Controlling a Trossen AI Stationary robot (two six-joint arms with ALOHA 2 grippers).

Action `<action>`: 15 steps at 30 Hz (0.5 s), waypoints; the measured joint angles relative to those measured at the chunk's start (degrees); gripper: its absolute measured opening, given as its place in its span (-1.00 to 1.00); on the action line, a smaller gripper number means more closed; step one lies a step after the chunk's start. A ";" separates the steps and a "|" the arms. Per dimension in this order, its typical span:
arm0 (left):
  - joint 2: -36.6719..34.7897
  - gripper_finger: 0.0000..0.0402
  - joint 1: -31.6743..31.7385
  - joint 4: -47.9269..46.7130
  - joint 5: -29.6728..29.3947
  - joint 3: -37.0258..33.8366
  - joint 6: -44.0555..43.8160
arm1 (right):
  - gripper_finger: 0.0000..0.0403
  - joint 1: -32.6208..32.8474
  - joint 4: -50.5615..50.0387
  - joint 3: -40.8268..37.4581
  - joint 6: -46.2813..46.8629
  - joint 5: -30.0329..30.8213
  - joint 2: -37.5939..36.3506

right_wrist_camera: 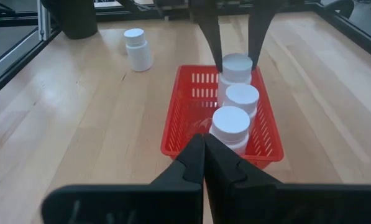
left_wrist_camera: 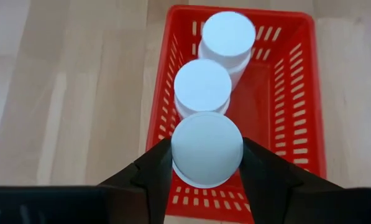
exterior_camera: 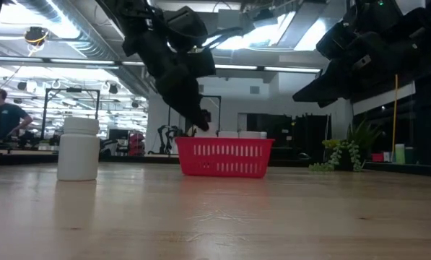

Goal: Pick and place pill bottles into a basket
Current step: Put the white pill bottle into the red basket

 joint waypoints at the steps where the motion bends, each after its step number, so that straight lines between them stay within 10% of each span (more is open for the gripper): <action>1: 0.43 -0.20 0.00 0.27 -0.13 0.00 0.01 | -0.98 0.00 0.00 0.00 0.00 0.00 0.00; 15: 1.19 -0.09 0.07 0.68 -0.15 0.00 -0.58 | -0.98 0.00 0.15 0.00 0.01 0.00 -0.02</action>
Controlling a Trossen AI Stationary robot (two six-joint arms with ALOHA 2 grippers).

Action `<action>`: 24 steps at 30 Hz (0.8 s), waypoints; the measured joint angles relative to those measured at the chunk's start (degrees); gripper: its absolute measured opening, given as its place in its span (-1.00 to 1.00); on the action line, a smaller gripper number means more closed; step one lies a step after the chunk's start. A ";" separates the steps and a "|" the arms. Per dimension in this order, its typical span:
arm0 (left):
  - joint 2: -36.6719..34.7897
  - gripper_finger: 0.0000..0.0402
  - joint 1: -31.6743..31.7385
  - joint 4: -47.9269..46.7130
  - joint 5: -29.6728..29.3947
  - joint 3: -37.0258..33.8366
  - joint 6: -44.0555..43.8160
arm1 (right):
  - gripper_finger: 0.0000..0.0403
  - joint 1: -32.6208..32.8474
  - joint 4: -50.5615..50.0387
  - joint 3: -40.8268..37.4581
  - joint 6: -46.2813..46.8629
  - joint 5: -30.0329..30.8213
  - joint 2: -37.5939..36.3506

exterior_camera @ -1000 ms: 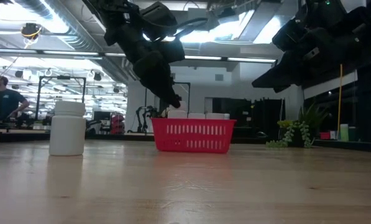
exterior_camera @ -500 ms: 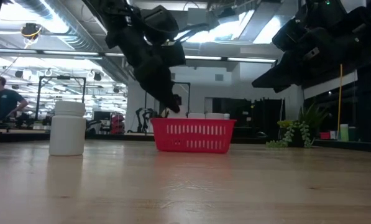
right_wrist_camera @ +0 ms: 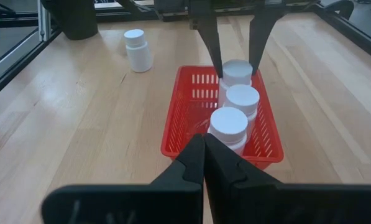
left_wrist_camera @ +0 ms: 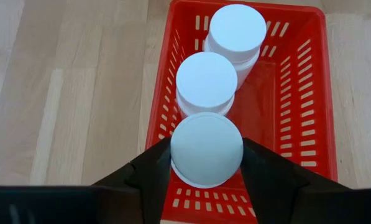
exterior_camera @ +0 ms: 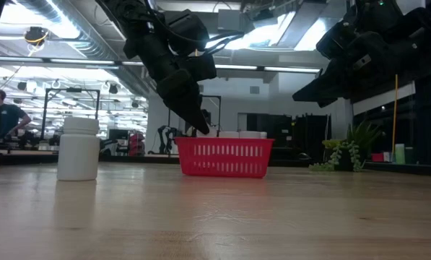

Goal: Pick and place pill bottles into a basket
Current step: Put the white pill bottle into the red basket

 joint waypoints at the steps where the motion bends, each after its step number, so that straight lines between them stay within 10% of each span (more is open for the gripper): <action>1: 0.00 -0.09 0.00 -0.03 0.00 0.00 0.00 | -0.98 0.00 0.00 0.00 0.01 -0.01 0.01; 24: -0.28 -0.07 -1.15 0.01 -4.15 0.07 1.79 | -0.98 -0.02 0.04 0.00 0.08 -0.01 0.02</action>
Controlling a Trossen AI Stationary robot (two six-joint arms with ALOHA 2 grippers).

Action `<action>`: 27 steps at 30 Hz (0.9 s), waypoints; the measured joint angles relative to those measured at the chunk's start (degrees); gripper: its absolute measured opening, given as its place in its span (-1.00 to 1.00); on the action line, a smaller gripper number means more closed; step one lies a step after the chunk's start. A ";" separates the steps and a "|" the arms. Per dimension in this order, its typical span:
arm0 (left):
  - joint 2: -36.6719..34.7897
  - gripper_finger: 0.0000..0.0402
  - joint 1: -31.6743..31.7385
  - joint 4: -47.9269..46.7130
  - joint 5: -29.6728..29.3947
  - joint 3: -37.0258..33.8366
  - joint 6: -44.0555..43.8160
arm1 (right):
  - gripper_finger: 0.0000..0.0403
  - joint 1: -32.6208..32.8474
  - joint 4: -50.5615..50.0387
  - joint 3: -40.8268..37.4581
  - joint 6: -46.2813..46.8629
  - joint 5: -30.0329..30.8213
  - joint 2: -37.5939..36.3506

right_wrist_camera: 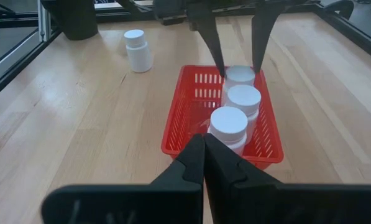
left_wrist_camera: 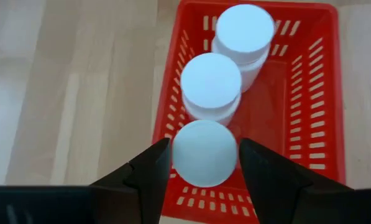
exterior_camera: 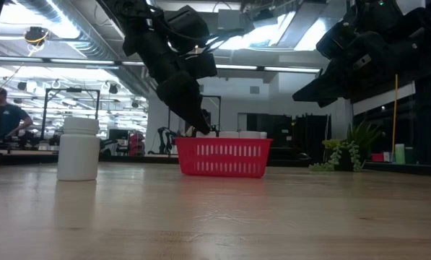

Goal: Pick and place pill bottles into a basket
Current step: Put the white pill bottle into the red basket

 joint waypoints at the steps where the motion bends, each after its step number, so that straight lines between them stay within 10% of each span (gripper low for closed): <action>1: 0.00 -0.07 -0.12 0.00 -0.03 0.00 0.19 | -0.98 0.00 0.00 0.00 0.00 0.00 -0.01; 27: -24.65 -0.19 -2.80 -10.93 -4.97 -0.17 4.73 | -0.98 0.06 2.34 -0.04 -1.75 0.49 0.00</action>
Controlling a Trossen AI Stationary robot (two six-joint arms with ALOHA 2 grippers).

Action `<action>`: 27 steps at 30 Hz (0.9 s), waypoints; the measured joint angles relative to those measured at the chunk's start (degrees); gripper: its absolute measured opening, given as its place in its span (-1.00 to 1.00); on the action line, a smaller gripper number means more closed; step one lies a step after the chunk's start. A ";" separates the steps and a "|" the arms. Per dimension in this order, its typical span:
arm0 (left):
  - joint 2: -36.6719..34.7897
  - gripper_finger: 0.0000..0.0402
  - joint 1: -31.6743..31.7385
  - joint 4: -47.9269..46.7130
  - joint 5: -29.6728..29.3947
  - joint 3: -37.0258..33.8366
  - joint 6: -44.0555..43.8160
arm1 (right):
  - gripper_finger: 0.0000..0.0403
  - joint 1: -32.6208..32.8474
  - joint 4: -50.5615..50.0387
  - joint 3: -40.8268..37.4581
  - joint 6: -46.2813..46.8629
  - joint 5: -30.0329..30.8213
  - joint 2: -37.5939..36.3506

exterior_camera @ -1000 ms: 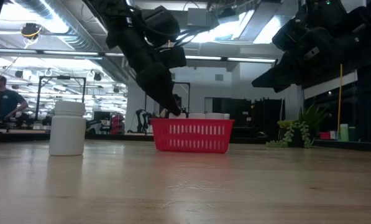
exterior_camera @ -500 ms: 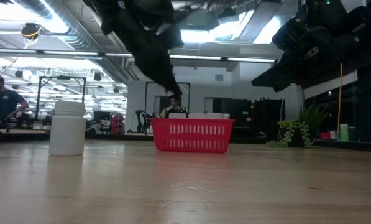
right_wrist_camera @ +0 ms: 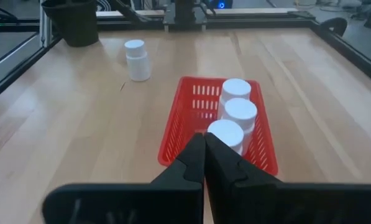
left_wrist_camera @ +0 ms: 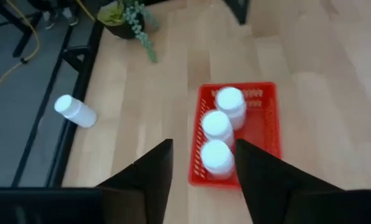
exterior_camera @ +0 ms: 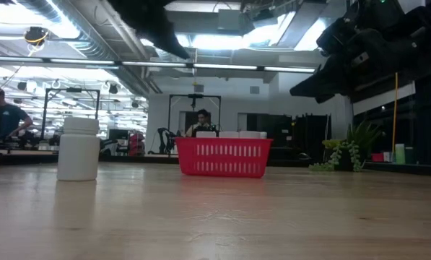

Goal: Pick and place pill bottles into a basket
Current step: Put the white pill bottle into the red basket

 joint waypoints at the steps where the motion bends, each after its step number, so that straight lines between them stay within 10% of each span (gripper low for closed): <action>1: -1.13 -0.24 -0.01 -0.29 0.10 -0.73 -0.35 | -0.98 0.30 0.11 0.00 0.00 0.06 0.00; 11: -13.56 -0.95 -0.02 18.33 0.24 -22.33 -6.84 | -0.98 5.97 -1.59 0.00 1.34 7.70 0.00; 18: -17.13 -0.99 -1.72 37.25 5.67 -34.24 -9.99 | -0.98 9.80 -16.18 7.05 8.20 8.73 -0.01; 27: -17.80 -0.98 -3.80 37.95 6.13 -34.80 -10.13 | -0.98 19.45 -38.58 21.68 15.15 16.68 0.41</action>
